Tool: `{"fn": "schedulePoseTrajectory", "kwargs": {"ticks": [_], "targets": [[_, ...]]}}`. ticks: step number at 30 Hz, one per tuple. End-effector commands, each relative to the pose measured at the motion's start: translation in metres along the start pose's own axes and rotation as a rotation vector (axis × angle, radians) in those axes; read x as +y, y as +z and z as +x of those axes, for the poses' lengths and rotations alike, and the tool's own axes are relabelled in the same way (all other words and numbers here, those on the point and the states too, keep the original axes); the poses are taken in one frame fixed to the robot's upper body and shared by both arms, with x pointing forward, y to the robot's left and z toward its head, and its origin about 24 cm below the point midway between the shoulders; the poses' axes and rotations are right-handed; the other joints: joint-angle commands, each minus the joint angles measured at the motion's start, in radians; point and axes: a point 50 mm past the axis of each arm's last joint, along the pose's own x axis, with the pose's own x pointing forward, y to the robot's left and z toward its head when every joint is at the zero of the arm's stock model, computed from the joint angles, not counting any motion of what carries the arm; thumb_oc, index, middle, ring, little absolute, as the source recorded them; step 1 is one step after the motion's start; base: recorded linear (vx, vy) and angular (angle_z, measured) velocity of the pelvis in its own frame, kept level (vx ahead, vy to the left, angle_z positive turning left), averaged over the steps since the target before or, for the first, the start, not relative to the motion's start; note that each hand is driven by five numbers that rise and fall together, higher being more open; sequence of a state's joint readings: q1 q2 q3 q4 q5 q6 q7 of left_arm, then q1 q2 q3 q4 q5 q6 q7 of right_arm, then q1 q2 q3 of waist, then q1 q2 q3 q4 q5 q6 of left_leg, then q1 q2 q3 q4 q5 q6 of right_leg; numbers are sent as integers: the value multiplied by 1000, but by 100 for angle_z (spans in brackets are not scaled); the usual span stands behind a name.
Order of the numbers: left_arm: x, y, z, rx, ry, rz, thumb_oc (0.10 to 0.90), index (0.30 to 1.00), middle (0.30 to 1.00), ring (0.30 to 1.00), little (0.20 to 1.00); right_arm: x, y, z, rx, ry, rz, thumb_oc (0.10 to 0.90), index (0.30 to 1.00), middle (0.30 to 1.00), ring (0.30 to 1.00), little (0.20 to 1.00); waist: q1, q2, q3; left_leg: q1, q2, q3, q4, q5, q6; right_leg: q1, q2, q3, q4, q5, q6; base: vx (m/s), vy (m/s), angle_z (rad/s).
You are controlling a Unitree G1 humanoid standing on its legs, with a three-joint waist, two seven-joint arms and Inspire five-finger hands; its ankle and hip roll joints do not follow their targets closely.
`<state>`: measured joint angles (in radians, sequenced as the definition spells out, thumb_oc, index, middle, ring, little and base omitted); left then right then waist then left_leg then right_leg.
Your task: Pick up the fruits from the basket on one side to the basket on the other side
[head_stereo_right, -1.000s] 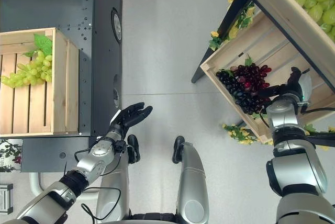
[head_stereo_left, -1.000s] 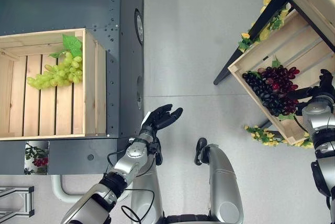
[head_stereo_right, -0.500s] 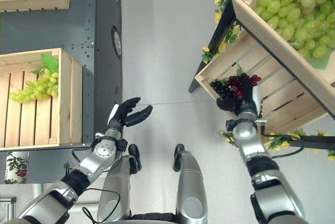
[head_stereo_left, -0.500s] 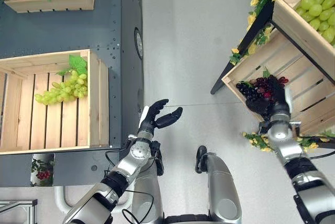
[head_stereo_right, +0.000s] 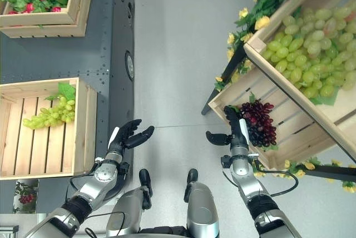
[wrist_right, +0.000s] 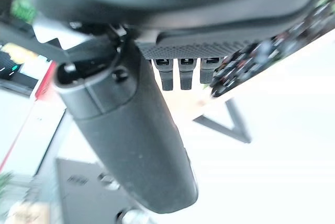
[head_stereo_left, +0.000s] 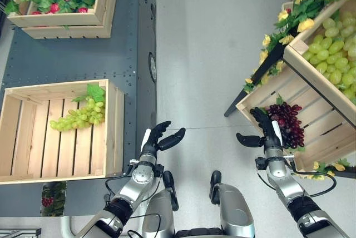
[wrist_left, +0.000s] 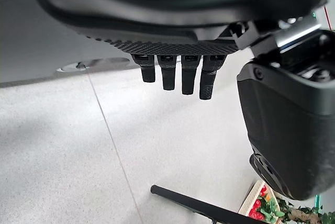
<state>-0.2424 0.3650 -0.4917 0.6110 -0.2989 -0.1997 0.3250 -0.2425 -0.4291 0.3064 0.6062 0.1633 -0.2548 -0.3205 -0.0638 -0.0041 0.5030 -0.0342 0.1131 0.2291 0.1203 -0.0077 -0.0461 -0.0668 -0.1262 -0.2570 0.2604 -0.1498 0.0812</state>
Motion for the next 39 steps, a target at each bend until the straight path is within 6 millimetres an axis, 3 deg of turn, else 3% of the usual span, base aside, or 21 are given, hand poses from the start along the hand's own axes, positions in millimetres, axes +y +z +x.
{"fn": "schedulePoseTrajectory", "kwargs": {"ticks": [1, 4, 11, 15, 20, 23, 24, 25, 26, 27, 29, 32, 33, 37, 39], "targets": [[-11, 14, -6, -155, -34, -18, 800, 900, 900, 900, 900, 17, 18, -6, -149, 102, 56, 800, 900, 900, 900, 900, 21, -6, -155, 24, -57, 52, 18, -135, 39, 26, 10, -9, -74, 14, -16, 36, -49, 7], [-10, 4, -10, -148, -15, 38, 800, 900, 900, 900, 900, 35, 0, -20, -76, 157, 116, 800, 900, 900, 900, 900, 28, -2, -205, 63, -63, 41, -50, -109, 34, 63, 15, -14, -119, 27, -9, 37, -36, 5], [0, 6, -12, -236, 35, 199, 800, 900, 900, 900, 900, 51, -17, -31, 15, 240, 158, 800, 900, 900, 900, 900, 42, 16, -265, 111, -72, 25, -153, -65, 22, 116, 19, -29, -213, 65, 1, 33, 9, 8], [4, 3, -13, -236, 46, 261, 800, 900, 900, 900, 900, 60, -28, -39, 78, 288, 187, 800, 900, 900, 900, 900, 48, 26, -293, 122, -83, 20, -158, -68, 26, 134, 15, -27, -239, 76, 4, 46, 72, 0], [0, -10, -16, -154, -42, 212, 800, 900, 900, 900, 900, 69, -34, -48, 126, 321, 226, 800, 900, 900, 900, 900, 55, 28, -306, 130, -97, 14, -156, -78, 42, 139, 4, -31, -215, 63, 12, 65, 105, 1], [-10, -16, -19, -120, -161, 225, 800, 900, 900, 900, 900, 73, -36, -51, 147, 314, 241, 800, 900, 900, 900, 900, 57, 32, -308, 130, -116, 4, -154, -94, 68, 119, -8, -31, -133, 30, 22, 55, 117, 0], [-16, -18, -21, -117, -238, 245, 800, 900, 900, 900, 900, 75, -37, -52, 147, 316, 248, 800, 900, 900, 900, 900, 54, 36, -299, 128, -124, 6, -148, -102, 84, 74, -25, -28, -13, 30, 32, 17, 96, -2], [-17, -18, -21, -118, -255, 252, 800, 900, 900, 900, 900, 75, -37, -52, 148, 317, 250, 800, 900, 900, 900, 900, 54, 36, -298, 127, -126, 7, -147, -103, 87, 62, -30, -26, 10, 31, 34, -4, 116, -4], [-22, -20, -25, -130, -318, 289, 800, 900, 900, 900, 900, 75, -36, -52, 144, 320, 266, 800, 900, 900, 900, 900, 44, 40, -277, 125, -137, -1, -140, -114, 101, -23, -39, 4, 174, 56, 49, -9, 54, -5], [-22, -21, -26, -127, -331, 299, 800, 900, 900, 900, 900, 74, -36, -52, 143, 323, 272, 800, 900, 900, 900, 900, 39, 41, -268, 128, -139, -5, -139, -116, 103, -47, -38, 14, 201, 68, 53, -33, -11, -12], [-20, -24, -27, -100, -367, 304, 800, 900, 900, 900, 900, 76, -37, -52, 158, 352, 291, 800, 900, 900, 900, 900, 25, 42, -250, 125, -130, -9, -132, -107, 96, -75, -3, 36, 107, 97, 44, 24, -141, -10], [-20, -25, -26, -80, -368, 234, 800, 900, 900, 900, 900, 80, -43, -53, 194, 398, 290, 800, 900, 900, 900, 900, 16, 38, -239, 137, -127, -2, -107, -138, 81, -67, 4, 39, -101, 149, 58, 97, -179, 1], [-20, -26, -25, -81, -357, 220, 800, 900, 900, 900, 900, 80, -46, -52, 208, 403, 288, 800, 900, 900, 900, 900, 15, 35, -239, 131, -126, 7, -102, -137, 86, -77, 5, 48, -119, 168, 52, 83, -237, 6], [-25, -29, -22, -72, -291, 143, 800, 900, 900, 900, 900, 79, -58, -50, 285, 442, 266, 800, 900, 900, 900, 900, 28, 12, -274, 105, -94, 8, -9, -145, 61, 14, 19, 50, -206, 144, 14, 171, -264, 17], [-26, -28, -22, -104, -226, 136, 800, 900, 900, 900, 900, 79, -62, -50, 302, 483, 235, 800, 900, 900, 900, 900, 40, -10, -291, 89, -73, 12, 140, -163, 43, 57, 24, 36, -228, 134, -16, 212, -202, 20]]}}
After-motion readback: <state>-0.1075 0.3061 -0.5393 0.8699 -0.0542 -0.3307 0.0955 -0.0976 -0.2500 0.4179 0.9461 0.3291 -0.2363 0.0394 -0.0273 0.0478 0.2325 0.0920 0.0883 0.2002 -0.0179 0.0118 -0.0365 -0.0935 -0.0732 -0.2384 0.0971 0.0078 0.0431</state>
